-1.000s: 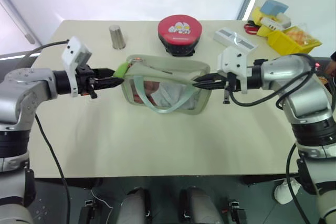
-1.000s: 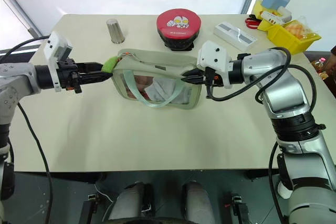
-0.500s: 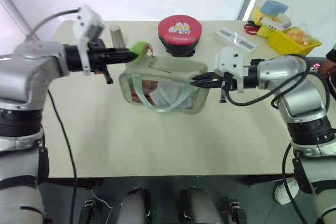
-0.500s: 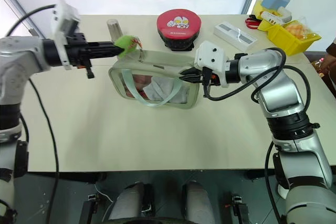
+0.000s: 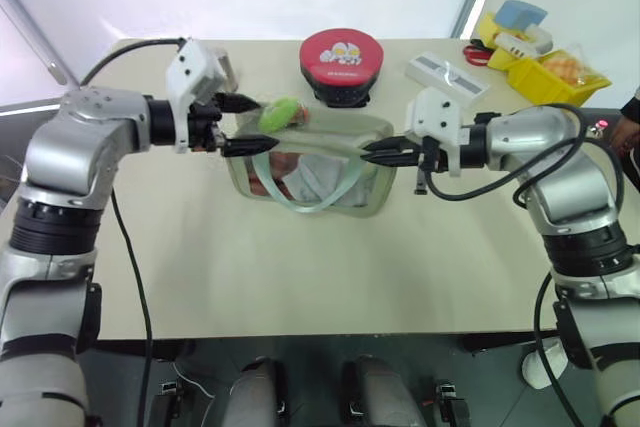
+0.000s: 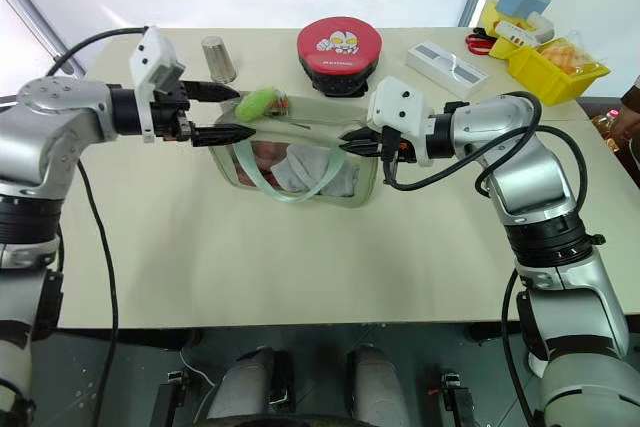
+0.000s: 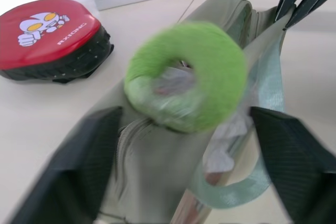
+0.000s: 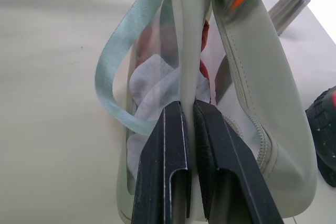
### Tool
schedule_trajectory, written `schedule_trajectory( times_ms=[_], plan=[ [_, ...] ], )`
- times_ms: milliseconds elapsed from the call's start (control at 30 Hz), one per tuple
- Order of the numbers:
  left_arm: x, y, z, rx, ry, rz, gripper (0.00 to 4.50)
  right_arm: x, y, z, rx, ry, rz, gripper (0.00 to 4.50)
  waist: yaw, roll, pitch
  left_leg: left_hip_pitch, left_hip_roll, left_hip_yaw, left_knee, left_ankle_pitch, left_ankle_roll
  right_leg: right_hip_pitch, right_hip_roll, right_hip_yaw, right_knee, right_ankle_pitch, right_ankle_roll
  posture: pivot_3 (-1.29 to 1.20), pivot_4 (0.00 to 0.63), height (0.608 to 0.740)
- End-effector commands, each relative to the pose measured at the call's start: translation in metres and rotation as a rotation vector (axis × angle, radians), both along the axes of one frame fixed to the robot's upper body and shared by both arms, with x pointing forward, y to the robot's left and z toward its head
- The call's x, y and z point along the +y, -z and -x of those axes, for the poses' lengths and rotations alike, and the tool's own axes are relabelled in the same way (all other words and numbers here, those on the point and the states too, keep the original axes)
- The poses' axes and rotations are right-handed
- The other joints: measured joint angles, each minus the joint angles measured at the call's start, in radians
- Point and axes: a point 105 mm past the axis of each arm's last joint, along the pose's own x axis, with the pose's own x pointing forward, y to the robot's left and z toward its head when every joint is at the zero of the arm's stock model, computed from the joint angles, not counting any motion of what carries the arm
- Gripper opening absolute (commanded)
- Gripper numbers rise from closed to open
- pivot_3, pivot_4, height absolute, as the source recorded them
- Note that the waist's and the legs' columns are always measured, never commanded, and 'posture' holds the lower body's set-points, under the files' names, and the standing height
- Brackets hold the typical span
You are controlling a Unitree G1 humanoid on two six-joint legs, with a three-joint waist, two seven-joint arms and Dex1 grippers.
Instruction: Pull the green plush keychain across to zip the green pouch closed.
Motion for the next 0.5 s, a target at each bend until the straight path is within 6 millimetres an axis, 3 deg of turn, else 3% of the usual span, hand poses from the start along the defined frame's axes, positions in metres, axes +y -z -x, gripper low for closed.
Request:
schedule_trajectory(
  times_ms=[33,200,367,467,500],
  plan=[
    [0.023,-0.014,0.010,-0.039,-0.029,-0.024,4.47,0.005,-0.011,0.002,-0.044,-0.024,-0.003,0.00,-0.001,0.000,0.000,0.000,0.000,0.000,0.000,0.000,0.000,0.000,0.000,0.000,0.000,0.000,0.000,0.00,0.150,0.740],
    [0.046,0.011,0.007,0.004,-0.110,-0.052,4.47,0.005,-0.013,0.000,-0.046,-0.023,-0.004,0.00,0.004,0.000,0.000,0.000,0.000,0.000,0.000,0.000,0.000,0.000,0.000,0.000,0.000,0.000,0.000,0.00,0.150,0.740],
    [0.039,0.032,-0.008,0.014,-0.148,0.015,4.47,0.007,-0.013,-0.001,-0.046,-0.030,-0.006,0.00,0.010,0.000,0.000,-0.001,0.000,-0.001,0.000,0.000,0.000,0.000,-0.001,0.000,0.000,0.000,0.000,0.00,0.150,0.740],
    [0.029,0.031,-0.018,-0.003,-0.165,0.073,4.47,0.009,-0.013,0.000,-0.043,-0.033,-0.005,0.00,0.008,0.000,0.000,-0.001,0.000,-0.001,0.000,0.000,0.000,0.000,-0.001,0.000,0.000,0.000,0.000,0.00,0.150,0.740],
    [0.027,0.030,-0.017,-0.006,-0.154,0.069,3.94,0.009,-0.012,0.000,-0.042,-0.034,-0.005,0.00,0.005,0.000,0.000,-0.001,0.000,-0.001,0.000,0.000,0.000,0.000,-0.001,0.000,0.000,0.000,0.000,0.00,0.150,0.740]
  ],
)
